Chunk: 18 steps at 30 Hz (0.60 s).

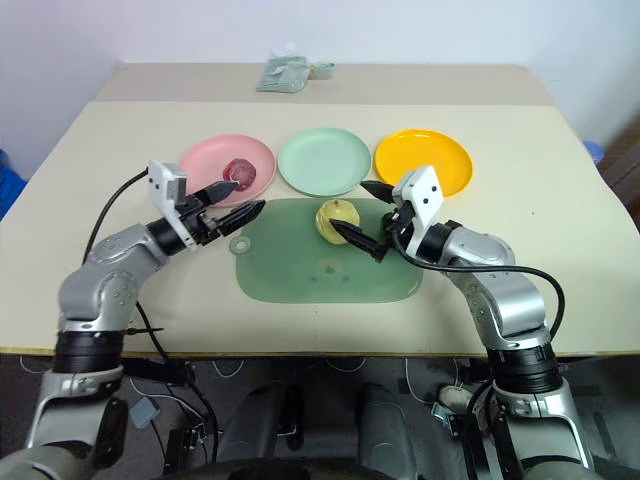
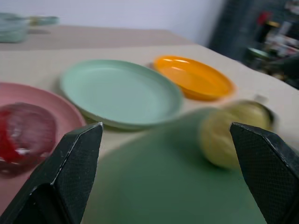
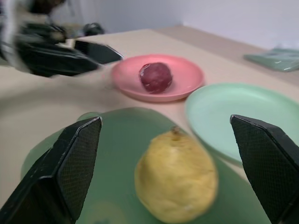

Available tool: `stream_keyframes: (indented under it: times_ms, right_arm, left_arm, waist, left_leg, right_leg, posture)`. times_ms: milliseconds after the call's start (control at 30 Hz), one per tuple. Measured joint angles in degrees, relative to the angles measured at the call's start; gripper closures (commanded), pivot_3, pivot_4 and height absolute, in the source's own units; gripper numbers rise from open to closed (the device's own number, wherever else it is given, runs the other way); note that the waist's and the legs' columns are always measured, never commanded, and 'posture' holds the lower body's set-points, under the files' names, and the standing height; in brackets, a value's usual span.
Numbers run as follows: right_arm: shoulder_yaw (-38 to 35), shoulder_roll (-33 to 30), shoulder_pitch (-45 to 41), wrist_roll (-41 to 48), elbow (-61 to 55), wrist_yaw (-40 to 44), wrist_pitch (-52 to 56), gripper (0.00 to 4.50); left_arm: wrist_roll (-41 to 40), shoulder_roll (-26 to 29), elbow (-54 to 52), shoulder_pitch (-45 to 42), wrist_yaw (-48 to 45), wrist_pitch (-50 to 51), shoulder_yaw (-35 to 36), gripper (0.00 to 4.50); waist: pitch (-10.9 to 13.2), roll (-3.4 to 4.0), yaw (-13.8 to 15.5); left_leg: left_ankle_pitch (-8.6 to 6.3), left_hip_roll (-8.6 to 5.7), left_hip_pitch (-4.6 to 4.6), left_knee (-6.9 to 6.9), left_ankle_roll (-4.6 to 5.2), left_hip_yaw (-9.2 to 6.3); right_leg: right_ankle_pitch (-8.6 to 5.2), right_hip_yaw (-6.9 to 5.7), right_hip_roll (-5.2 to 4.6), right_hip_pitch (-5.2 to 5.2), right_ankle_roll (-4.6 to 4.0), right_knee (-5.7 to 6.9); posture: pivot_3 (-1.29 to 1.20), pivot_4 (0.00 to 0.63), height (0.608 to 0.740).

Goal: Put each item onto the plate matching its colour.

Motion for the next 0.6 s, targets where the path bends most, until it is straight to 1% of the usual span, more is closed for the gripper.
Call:
stream_keyframes:
  times_ms: [67, 133, 233, 433, 600]
  right_arm:
    - [1.1, 0.7, -0.8, -0.5, 0.9, 0.5, 0.5, 0.00]
    - [2.2, 1.5, -1.4, -0.7, 2.2, 1.0, 0.7, 0.00]
    - [3.5, 2.4, -2.6, -1.6, 4.3, 1.6, 0.7, 0.00]
    - [4.9, 4.9, -7.0, -6.1, 13.4, 2.1, -2.7, 0.00]
    - [6.4, 6.3, -7.7, -10.0, 21.0, 2.3, -5.2, 0.00]
  left_arm:
    - [-1.1, 2.9, -3.0, 3.7, -3.2, 0.0, 0.6, 0.07]
    - [-1.8, 3.9, -4.6, 5.8, -4.5, 0.0, 1.1, 0.07]
    - [-2.6, 4.3, -6.9, 7.1, -4.9, 0.0, 1.5, 0.07]
    - [-3.9, 4.3, -13.2, 9.6, -2.6, 0.7, 1.7, 0.07]
    - [-4.0, 4.3, -14.7, 11.3, -1.0, 0.9, 1.7, 0.07]
  waist:
    - [0.0, 0.00, 0.1]
    - [0.0, 0.00, 0.3]
    - [0.0, -0.01, 0.3]
    - [0.0, 0.00, -0.2]
    - [0.0, 0.01, -0.1]
  left_leg:
    - [-0.01, -0.01, 0.00, 0.00, 0.00, -0.01]
    - [-0.02, -0.03, 0.00, 0.00, 0.02, -0.02]
    - [-0.03, -0.06, -0.01, 0.00, 0.04, -0.01]
    - [-0.02, -0.05, 0.01, -0.01, 0.02, 0.00]
    - [0.00, -0.06, 0.00, -0.01, -0.01, 0.04]
  right_leg:
    - [-0.06, 0.00, -0.02, 0.00, -0.11, 0.00]
    - [-0.07, -0.01, -0.05, 0.01, -0.13, -0.01]
    - [-0.06, -0.01, -0.08, 0.01, -0.13, -0.01]
    - [0.00, -0.02, -0.06, 0.01, -0.01, 0.02]
    - [0.00, -0.01, -0.06, 0.00, 0.00, 0.01]
  posture:
    - [0.00, 0.150, 0.740]
    - [0.00, 0.150, 0.740]
    - [0.00, 0.150, 0.740]
    - [0.00, 0.150, 0.740]
    - [0.00, 0.150, 0.740]
